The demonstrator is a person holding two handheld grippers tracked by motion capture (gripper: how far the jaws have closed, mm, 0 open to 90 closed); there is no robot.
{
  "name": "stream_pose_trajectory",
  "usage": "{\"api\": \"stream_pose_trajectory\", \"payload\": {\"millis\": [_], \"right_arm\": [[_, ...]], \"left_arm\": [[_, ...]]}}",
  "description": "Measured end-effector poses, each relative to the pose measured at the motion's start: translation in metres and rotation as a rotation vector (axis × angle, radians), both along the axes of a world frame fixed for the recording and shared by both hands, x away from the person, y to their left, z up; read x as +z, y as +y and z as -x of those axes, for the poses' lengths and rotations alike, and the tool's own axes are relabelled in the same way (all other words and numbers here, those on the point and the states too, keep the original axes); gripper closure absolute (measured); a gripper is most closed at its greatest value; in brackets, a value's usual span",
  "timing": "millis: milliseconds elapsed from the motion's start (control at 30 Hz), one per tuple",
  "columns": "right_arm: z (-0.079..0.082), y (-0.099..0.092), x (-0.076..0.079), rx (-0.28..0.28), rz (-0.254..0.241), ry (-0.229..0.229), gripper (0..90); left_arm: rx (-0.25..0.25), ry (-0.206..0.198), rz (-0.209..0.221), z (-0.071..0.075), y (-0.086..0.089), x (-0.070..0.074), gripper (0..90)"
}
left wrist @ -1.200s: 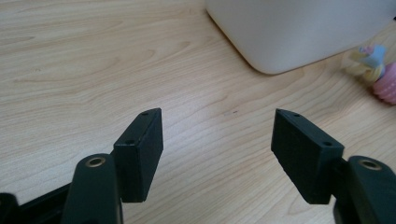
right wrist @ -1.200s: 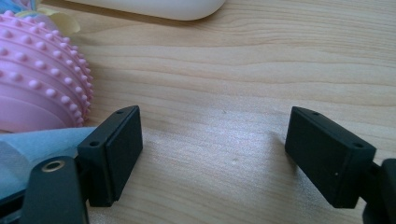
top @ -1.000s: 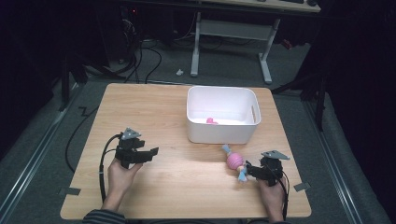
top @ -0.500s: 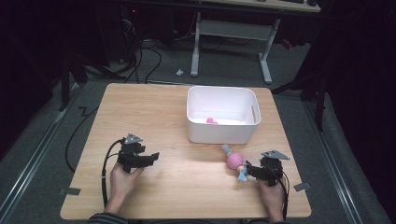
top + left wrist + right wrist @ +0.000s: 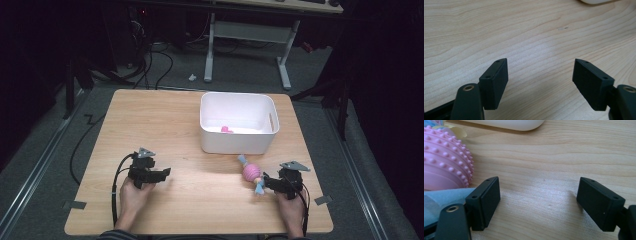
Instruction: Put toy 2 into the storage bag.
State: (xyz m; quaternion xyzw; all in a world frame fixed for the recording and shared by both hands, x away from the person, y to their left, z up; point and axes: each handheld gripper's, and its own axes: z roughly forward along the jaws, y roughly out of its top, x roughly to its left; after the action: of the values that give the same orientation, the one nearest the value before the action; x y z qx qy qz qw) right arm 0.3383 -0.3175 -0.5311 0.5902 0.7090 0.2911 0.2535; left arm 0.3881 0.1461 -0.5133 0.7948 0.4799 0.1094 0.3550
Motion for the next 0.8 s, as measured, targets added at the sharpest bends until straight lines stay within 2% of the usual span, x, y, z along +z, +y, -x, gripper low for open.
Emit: {"api": "stream_pose_trajectory", "payload": {"millis": [67, 467, 800], "right_arm": [[0.0, 0.0, 0.0, -0.001, 0.001, -0.001, 19.1], [0.0, 0.0, 0.0, 0.0, 0.0, 0.0, 19.1], [0.0, 0.0, 0.0, 0.008, 0.002, -0.001, 19.2]], "left_arm": [[0.001, -0.001, -0.017, 0.0, -0.001, -0.002, 29.0], [0.024, -0.034, -0.054, -0.001, -0.001, -0.012, 28.9], [0.028, -0.136, -0.092, 0.004, -0.004, -0.021, 25.9]]}}
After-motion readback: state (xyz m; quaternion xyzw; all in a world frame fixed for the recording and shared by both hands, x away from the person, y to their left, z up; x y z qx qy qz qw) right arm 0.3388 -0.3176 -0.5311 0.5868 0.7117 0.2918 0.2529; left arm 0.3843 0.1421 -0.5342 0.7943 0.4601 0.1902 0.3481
